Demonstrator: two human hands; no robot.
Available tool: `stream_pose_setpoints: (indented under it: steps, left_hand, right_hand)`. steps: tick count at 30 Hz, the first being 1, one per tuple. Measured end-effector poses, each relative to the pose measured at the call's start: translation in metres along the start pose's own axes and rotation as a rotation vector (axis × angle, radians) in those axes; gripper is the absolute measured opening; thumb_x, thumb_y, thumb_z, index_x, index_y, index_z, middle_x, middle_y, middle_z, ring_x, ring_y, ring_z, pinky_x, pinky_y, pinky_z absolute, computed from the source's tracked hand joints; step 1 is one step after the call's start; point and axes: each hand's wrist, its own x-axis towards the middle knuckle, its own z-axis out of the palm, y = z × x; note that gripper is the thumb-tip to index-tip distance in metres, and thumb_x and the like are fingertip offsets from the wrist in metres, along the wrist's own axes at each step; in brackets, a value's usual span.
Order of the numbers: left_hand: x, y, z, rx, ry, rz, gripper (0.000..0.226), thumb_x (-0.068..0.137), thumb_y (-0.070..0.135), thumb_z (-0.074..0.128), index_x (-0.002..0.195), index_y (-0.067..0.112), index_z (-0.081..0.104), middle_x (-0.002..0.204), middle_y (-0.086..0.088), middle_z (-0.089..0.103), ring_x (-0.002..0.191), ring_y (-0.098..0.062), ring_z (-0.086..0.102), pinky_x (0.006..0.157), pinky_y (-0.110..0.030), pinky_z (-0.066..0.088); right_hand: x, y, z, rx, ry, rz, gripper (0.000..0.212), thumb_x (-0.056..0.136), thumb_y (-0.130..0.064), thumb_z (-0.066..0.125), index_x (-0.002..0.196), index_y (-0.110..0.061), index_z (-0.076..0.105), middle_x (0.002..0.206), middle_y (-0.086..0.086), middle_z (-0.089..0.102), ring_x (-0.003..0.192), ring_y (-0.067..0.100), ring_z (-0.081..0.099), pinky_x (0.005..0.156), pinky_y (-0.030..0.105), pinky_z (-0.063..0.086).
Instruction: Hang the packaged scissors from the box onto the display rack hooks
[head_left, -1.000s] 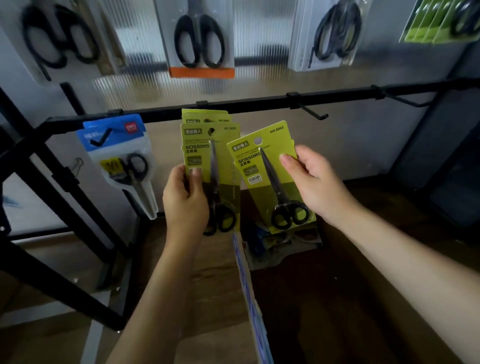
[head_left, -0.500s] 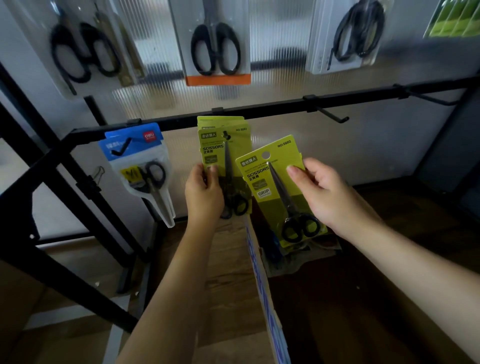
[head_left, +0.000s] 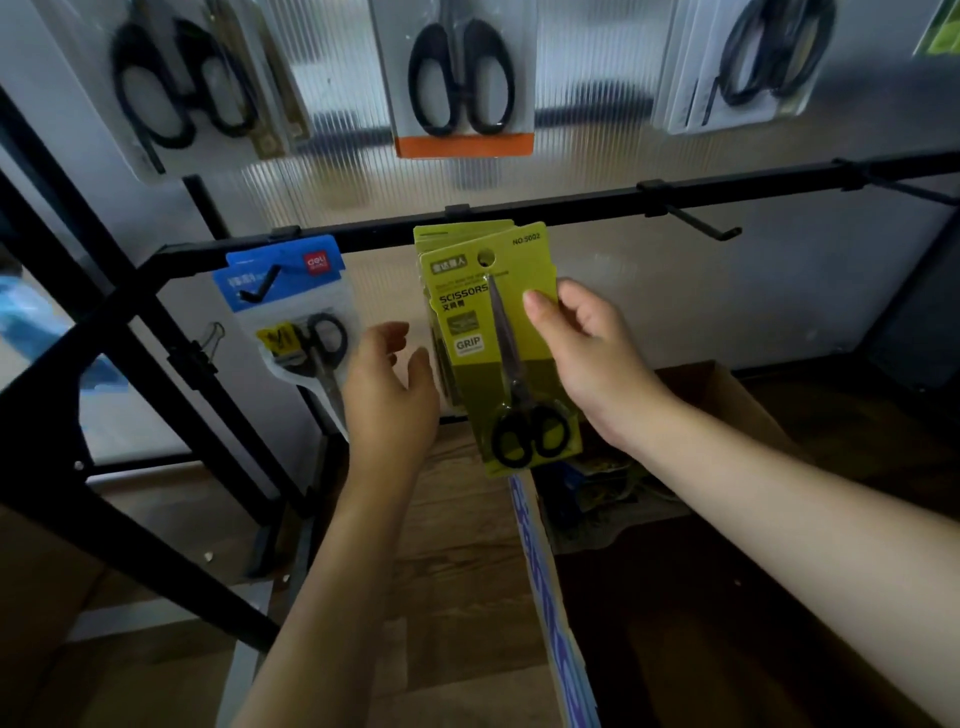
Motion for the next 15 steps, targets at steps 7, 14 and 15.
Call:
stream_pose_setpoints:
  steps: [7, 14, 15]
  left_hand:
    - [-0.006, -0.009, 0.0, 0.077, -0.023, 0.088, 0.031, 0.094, 0.016, 0.054, 0.125, 0.012, 0.052, 0.119, -0.001, 0.055, 0.104, -0.004, 0.046, 0.084, -0.021, 0.037]
    - [-0.015, -0.023, 0.009, 0.141, -0.036, 0.139, 0.028, 0.094, 0.015, 0.052, 0.122, 0.01, 0.055, 0.114, 0.0, 0.059, 0.104, -0.007, 0.05, 0.082, -0.021, 0.039]
    - [-0.018, -0.023, 0.011, 0.139, -0.03, 0.158, 0.026, 0.094, 0.014, 0.051, 0.119, 0.009, 0.057, 0.109, 0.0, 0.059, 0.103, -0.011, 0.053, 0.082, -0.023, 0.041]
  right_hand:
    - [-0.001, 0.011, 0.009, 0.055, 0.016, 0.036, 0.03, 0.094, -0.039, 0.046, 0.105, -0.016, 0.061, 0.111, 0.027, 0.058, 0.105, 0.043, 0.054, 0.095, 0.06, 0.043]
    - [0.008, 0.019, 0.013, -0.03, 0.004, 0.087, 0.028, 0.099, -0.034, 0.043, 0.108, -0.013, 0.06, 0.11, 0.022, 0.062, 0.103, 0.036, 0.058, 0.094, 0.055, 0.045]
    - [0.01, 0.02, 0.014, -0.053, 0.006, 0.091, 0.027, 0.099, -0.034, 0.044, 0.108, -0.014, 0.06, 0.109, 0.02, 0.062, 0.102, 0.034, 0.058, 0.094, 0.054, 0.046]
